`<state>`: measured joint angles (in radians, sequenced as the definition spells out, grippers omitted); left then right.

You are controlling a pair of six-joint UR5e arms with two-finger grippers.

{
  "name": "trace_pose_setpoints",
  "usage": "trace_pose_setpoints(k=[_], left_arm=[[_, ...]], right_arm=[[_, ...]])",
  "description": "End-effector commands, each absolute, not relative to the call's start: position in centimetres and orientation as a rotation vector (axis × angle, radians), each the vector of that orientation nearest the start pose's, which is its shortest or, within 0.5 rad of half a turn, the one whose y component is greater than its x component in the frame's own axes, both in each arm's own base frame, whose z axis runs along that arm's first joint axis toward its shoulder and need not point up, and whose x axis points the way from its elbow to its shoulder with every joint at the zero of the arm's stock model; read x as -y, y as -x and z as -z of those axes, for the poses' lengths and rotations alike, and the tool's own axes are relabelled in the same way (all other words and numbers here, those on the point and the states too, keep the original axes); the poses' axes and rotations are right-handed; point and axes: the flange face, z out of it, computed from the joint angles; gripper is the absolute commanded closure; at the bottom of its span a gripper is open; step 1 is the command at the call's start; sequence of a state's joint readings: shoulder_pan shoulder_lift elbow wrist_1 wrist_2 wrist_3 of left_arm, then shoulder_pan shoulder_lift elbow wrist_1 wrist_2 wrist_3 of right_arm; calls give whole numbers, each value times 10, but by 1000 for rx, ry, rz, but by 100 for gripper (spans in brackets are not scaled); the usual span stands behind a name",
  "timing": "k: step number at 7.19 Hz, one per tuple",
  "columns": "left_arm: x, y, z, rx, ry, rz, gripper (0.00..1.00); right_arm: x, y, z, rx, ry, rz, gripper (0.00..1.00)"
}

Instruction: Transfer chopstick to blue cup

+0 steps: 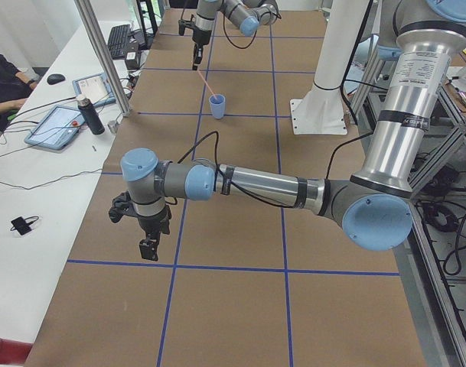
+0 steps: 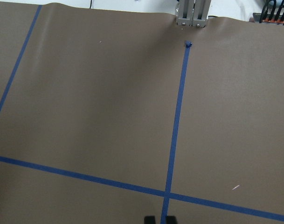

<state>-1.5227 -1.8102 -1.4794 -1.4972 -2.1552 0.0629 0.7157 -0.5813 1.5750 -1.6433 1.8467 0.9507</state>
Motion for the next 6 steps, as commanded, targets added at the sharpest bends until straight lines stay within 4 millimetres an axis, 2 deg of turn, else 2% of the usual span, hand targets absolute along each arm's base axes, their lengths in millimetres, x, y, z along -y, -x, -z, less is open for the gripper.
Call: trace_pose_setpoints(k=[1, 4, 5, 6], left_arm=[[598, 49, -594, -584, -74, -130, 1], [598, 49, -596, -583, -70, -128, 1], [598, 49, -595, -583, -73, -129, 1], [598, 49, -596, -583, -69, -127, 1]], right_arm=[[530, 482, -59, 844, -378, 54, 100], [521, 494, -67, 843, -368, 67, 99], [520, 495, -72, 855, -382, 72, 35], [521, 496, -74, 862, -409, 61, 0]])
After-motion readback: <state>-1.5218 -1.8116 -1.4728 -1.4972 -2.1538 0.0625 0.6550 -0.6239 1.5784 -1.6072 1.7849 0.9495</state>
